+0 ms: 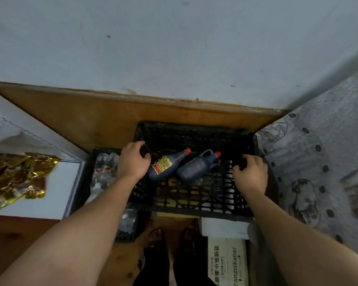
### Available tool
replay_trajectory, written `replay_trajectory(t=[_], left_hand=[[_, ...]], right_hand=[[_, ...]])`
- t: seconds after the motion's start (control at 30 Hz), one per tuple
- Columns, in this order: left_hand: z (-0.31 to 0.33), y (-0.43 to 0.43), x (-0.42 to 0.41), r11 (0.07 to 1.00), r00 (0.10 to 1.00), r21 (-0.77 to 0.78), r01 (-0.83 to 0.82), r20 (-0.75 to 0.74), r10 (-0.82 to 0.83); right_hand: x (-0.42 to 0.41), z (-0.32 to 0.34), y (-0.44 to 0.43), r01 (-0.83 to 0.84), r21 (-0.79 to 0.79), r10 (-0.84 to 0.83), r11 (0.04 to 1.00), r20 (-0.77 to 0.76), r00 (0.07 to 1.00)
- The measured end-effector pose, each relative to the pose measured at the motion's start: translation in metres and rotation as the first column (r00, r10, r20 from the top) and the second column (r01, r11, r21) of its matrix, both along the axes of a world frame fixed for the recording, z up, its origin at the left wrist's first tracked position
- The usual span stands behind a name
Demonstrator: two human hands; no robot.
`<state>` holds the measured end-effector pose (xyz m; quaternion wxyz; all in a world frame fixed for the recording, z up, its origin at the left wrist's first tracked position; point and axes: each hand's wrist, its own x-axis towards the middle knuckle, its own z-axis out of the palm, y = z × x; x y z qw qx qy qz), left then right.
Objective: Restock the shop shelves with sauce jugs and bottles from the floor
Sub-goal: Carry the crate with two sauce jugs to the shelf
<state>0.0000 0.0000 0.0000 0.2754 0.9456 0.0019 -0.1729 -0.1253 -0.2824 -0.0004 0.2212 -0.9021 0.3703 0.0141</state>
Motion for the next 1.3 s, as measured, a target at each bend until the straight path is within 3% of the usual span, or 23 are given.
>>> replay_trajectory(t=[0.07, 0.17, 0.43, 0.8, 1.0, 1.3], left_hand=[[-0.007, 0.004, 0.004, 0.996, 0.999, 0.092, 0.011, 0.049, -0.016], [-0.024, 0.010, 0.007, 0.994, 0.999, 0.108, -0.005, 0.038, 0.001], [-0.052, 0.020, 0.020, 0.967, 0.948, -0.056, -0.247, -0.222, 0.229], [-0.073, 0.021, 0.044, 0.892, 0.865, -0.229, -0.390, -0.422, 0.271], [-0.083, 0.025, 0.047, 0.826, 0.845, -0.354, -0.438, -0.476, 0.244], [-0.079, 0.031, 0.042, 0.804, 0.899, -0.487, -0.341, -0.420, 0.127]], right_hand=[[0.006, -0.005, -0.001, 0.029, -0.063, -0.029, 0.998, -0.001, 1.000], [0.010, -0.014, -0.005, 0.048, -0.093, -0.054, 0.995, -0.063, 0.997], [0.019, -0.029, -0.009, 0.158, -0.095, -0.168, 0.983, -0.101, 0.981], [0.028, -0.043, -0.041, 0.409, 0.113, -0.387, 0.905, -0.175, 0.905], [0.029, -0.047, -0.049, 0.366, 0.176, -0.332, 0.914, -0.195, 0.923], [0.016, -0.035, -0.048, 0.154, 0.400, -0.162, 0.903, -0.016, 0.987]])
